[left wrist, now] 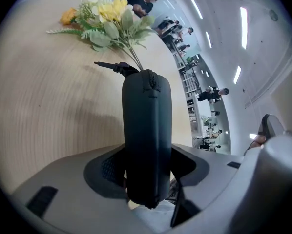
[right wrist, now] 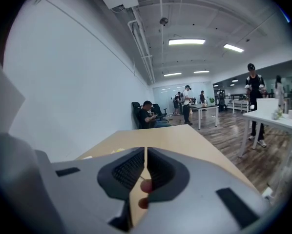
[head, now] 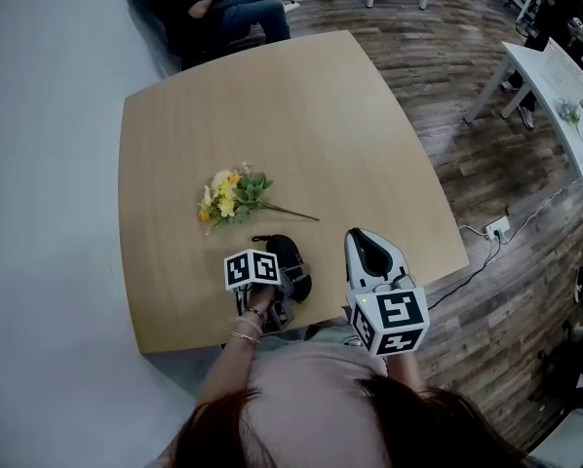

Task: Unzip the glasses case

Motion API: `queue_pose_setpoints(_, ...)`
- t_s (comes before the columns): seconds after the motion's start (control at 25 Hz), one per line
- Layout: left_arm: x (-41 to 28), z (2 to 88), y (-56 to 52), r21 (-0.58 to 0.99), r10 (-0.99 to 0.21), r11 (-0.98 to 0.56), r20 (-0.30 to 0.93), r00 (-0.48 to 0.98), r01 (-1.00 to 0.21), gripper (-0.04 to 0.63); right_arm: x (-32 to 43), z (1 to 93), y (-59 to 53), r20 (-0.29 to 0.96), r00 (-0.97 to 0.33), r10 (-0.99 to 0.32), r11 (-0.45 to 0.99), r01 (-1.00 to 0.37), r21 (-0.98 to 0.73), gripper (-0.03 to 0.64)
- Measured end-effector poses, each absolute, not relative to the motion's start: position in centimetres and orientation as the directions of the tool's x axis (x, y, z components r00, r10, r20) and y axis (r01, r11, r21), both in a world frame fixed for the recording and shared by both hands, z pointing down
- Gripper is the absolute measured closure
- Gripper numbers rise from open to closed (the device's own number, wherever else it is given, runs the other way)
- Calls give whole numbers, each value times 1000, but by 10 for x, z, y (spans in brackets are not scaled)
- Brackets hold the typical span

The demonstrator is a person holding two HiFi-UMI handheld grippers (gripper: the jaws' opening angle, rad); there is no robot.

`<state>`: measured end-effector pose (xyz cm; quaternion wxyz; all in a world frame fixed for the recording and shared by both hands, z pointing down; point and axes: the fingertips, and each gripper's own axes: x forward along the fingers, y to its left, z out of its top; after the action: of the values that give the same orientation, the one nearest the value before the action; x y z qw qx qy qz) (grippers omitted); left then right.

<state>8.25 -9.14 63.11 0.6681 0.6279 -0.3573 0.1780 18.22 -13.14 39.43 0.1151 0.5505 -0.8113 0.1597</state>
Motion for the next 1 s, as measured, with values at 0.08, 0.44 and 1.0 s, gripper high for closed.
queue_pose_setpoints(0.08,72,626,-92,724,-228,145,688,689,-674,341,174,393,-129,360,-360,-861,336,-933,-129,590)
queue_pose_setpoints(0.44,21,584,-102,766,-338,66,620,708,-640,341,121,389,-119,350,-359,-865,343,-933,-111,595)
queue_pose_setpoints(1.0,-54,480,-123,861,-550,-93,374,747,-500,341,53,381,-103,318,-348,-882,338,-937,-88,600)
